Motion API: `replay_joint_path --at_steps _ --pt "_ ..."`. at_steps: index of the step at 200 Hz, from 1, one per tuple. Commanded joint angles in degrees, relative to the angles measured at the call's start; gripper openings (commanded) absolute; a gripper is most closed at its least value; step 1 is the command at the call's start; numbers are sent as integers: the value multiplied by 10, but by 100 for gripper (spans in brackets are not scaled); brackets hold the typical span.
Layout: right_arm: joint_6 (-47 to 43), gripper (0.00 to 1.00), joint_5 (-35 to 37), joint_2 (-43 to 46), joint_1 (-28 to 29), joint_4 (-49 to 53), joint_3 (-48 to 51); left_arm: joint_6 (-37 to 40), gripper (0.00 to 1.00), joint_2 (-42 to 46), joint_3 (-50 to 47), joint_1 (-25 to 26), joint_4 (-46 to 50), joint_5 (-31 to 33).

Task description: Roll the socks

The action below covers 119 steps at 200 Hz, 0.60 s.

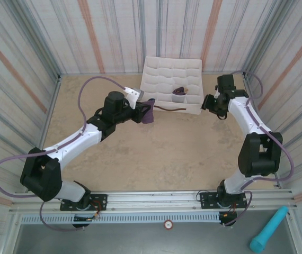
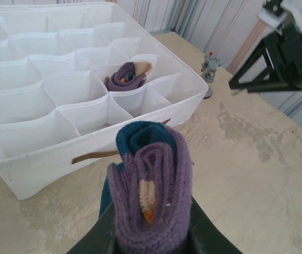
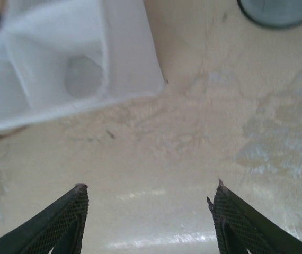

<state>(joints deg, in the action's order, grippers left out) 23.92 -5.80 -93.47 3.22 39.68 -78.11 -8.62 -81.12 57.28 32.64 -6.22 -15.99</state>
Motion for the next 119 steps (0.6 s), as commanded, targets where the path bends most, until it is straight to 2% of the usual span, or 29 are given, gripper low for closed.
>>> replay_joint_path --at_steps 1,14,41,82,119 --pt "28 65 5 -36 -6 12 -44 4 0 7 0 1 -20 -8" --pt "34 64 12 -67 -6 17 -69 3 0 9 -1 1 -18 -8" --pt "33 55 17 -133 -3 53 -132 5 0 14 -2 1 -13 -7" --pt "27 42 38 -169 5 50 -132 13 0 19 -8 1 -11 5" --pt "16 9 51 -170 11 52 -113 15 0 17 -8 1 -12 6"
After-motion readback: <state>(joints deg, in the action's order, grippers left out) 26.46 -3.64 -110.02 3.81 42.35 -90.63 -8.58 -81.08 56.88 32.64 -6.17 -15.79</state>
